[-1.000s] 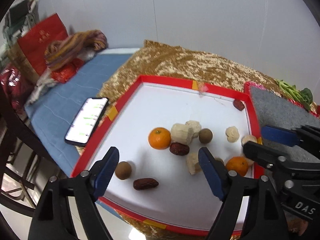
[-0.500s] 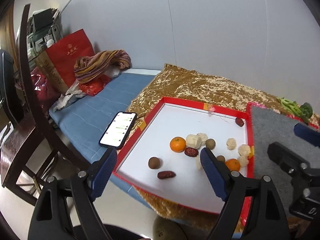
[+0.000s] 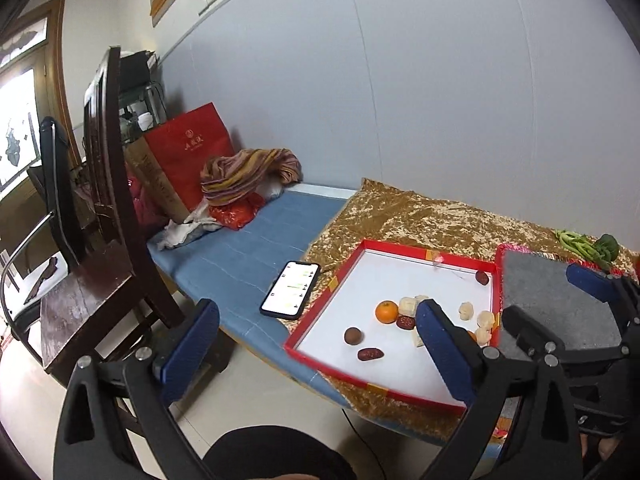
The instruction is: Organize fruits
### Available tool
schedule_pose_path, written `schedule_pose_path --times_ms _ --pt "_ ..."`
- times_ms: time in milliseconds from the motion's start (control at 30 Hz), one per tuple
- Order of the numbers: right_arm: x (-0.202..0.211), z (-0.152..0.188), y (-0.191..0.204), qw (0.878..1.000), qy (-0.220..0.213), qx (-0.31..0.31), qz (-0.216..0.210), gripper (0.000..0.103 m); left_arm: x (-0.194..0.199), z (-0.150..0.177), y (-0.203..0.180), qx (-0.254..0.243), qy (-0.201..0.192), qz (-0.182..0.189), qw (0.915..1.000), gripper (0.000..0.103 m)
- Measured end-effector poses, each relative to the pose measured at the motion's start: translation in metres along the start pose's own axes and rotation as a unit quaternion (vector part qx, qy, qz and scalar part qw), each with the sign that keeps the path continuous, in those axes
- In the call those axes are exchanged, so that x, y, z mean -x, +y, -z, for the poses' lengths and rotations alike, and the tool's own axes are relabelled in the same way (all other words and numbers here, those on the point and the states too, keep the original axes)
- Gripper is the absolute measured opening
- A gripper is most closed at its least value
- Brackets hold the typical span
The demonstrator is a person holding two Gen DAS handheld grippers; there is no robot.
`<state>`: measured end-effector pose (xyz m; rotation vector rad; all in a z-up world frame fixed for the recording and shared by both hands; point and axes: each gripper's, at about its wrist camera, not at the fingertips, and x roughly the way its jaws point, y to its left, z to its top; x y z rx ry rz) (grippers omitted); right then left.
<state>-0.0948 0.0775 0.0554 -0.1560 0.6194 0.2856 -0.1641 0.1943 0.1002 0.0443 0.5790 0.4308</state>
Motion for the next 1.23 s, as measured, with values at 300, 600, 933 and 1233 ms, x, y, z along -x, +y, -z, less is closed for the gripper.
schedule_pose_path --times_ms 300,600,933,1233 --pt "0.021 0.008 0.025 1.0 -0.022 0.007 0.014 0.103 0.014 0.007 0.012 0.034 -0.002 0.006 0.9994 0.099" --pt "0.031 0.008 0.03 0.999 -0.034 0.003 0.019 0.103 0.016 0.01 0.015 0.037 -0.006 -0.005 0.9993 0.099" --pt "0.029 0.009 0.029 0.999 -0.031 0.005 0.012 0.103 0.015 0.014 0.015 0.036 -0.002 0.002 0.9994 0.099" --pt "0.029 0.01 0.032 0.999 -0.033 0.014 0.012 0.103 0.018 0.013 0.014 0.036 -0.006 0.006 0.9993 0.099"
